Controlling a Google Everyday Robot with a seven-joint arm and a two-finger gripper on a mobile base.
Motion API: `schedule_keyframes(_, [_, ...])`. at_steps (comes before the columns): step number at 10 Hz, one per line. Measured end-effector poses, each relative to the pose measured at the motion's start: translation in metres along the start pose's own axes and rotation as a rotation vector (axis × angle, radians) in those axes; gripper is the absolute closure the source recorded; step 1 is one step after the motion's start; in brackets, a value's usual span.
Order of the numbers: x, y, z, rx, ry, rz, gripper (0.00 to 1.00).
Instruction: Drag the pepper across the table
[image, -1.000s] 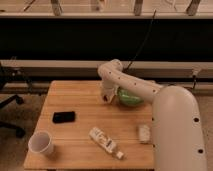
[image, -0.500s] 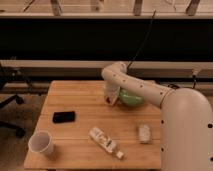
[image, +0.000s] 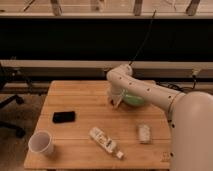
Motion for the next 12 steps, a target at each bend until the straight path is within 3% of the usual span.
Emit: schedule_keyframes(12, [-0.005, 0.026, -0.005, -0.007, -0.002, 0.057, 1.0])
